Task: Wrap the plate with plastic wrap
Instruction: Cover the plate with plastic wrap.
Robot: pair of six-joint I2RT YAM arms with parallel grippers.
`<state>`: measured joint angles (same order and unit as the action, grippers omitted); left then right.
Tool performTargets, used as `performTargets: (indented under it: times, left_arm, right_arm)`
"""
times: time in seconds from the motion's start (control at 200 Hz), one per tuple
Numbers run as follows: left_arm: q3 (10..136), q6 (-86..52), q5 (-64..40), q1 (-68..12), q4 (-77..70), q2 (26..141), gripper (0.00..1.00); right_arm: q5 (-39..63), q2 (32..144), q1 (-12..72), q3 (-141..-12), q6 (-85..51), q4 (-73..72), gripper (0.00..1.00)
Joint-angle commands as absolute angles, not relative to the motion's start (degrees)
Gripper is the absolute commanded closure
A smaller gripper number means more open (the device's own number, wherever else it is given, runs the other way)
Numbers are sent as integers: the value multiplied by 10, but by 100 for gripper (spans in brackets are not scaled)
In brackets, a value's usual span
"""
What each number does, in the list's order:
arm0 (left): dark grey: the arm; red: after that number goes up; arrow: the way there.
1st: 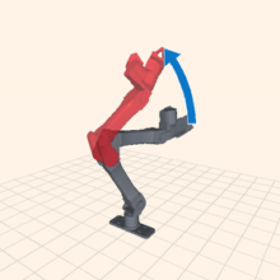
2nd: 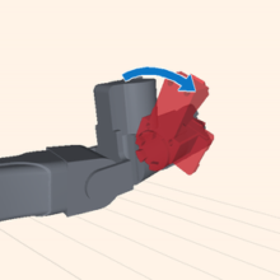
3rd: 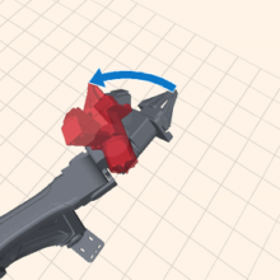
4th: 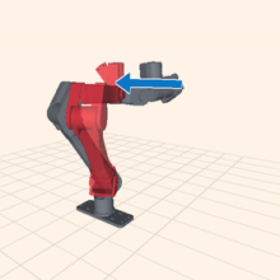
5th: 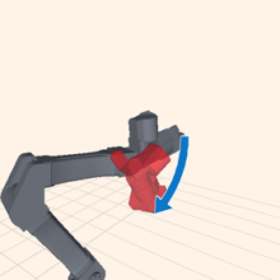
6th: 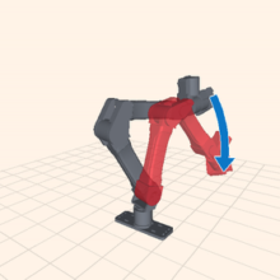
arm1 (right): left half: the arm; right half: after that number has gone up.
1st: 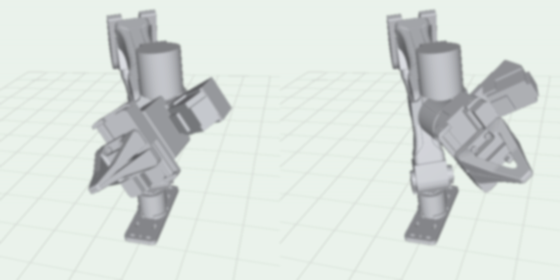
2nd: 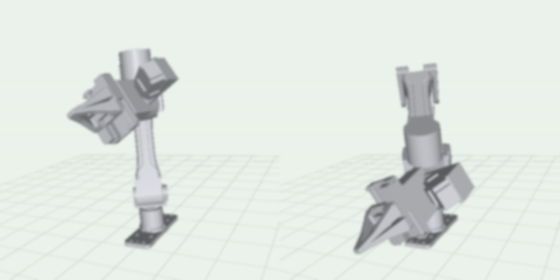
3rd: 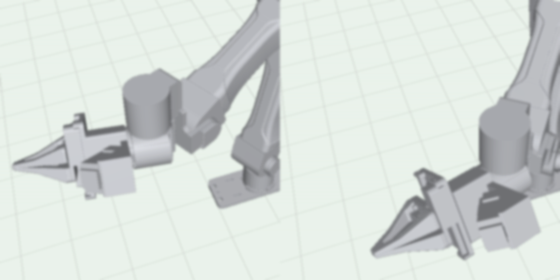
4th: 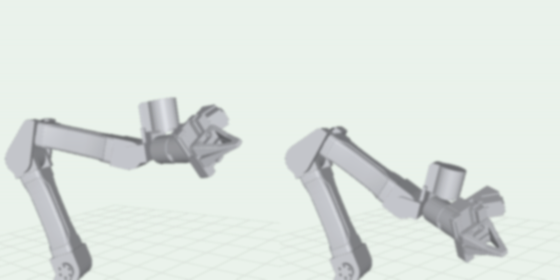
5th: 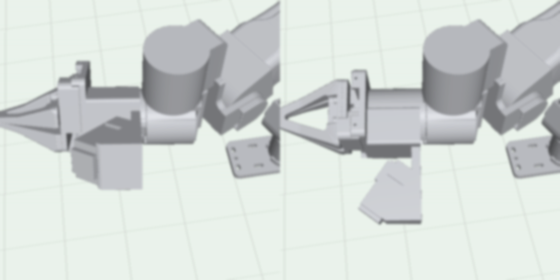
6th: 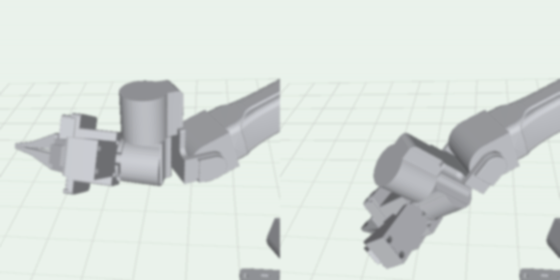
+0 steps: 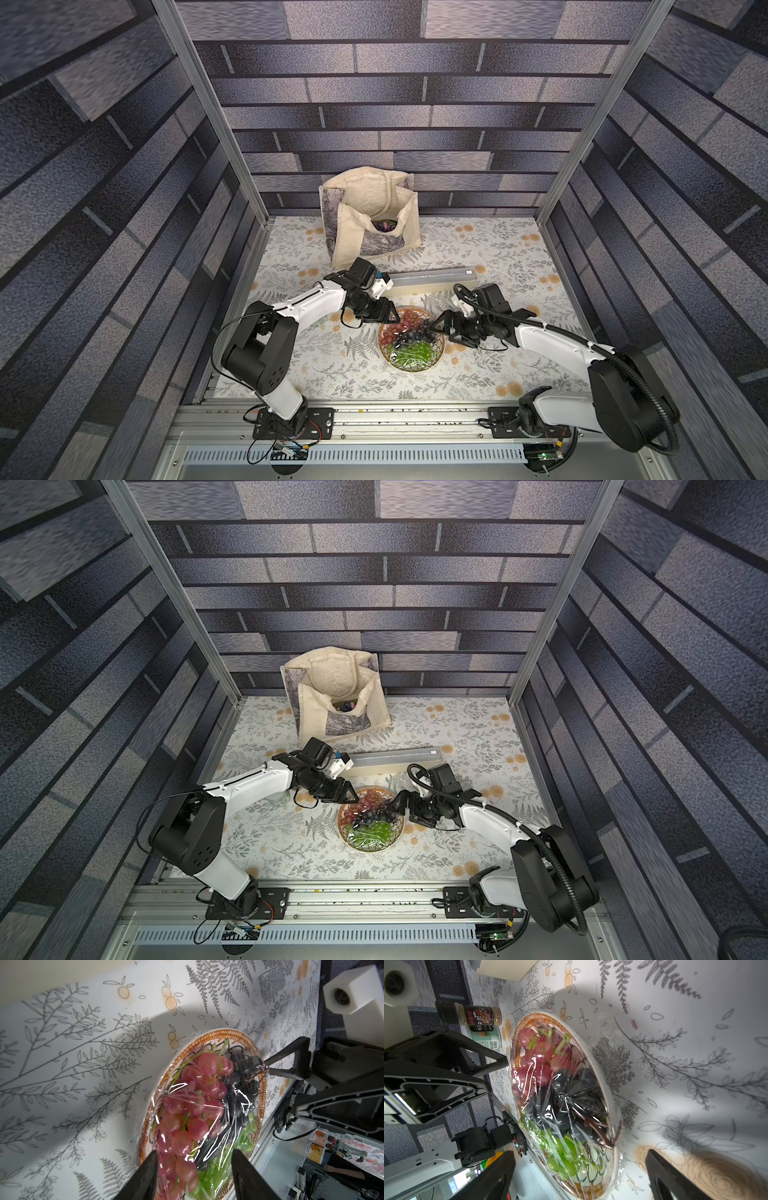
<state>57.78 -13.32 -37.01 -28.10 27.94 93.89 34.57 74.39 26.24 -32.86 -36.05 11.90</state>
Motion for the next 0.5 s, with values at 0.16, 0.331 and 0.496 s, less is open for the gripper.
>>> performTargets:
  times: [0.16, 0.331, 0.496]
  left_arm:
    - [574, -135, -347, -269, 283, 941, 44]
    - [570, -139, -346, -260, 274, 934, 45]
    - [567, -137, -339, -258, 275, 936, 47]
  right_arm:
    - [348, 745, 260, -335, -350, 141, 0]
    - [347, 747, 260, -332, -348, 141, 0]
    - [347, 750, 260, -333, -346, 142, 0]
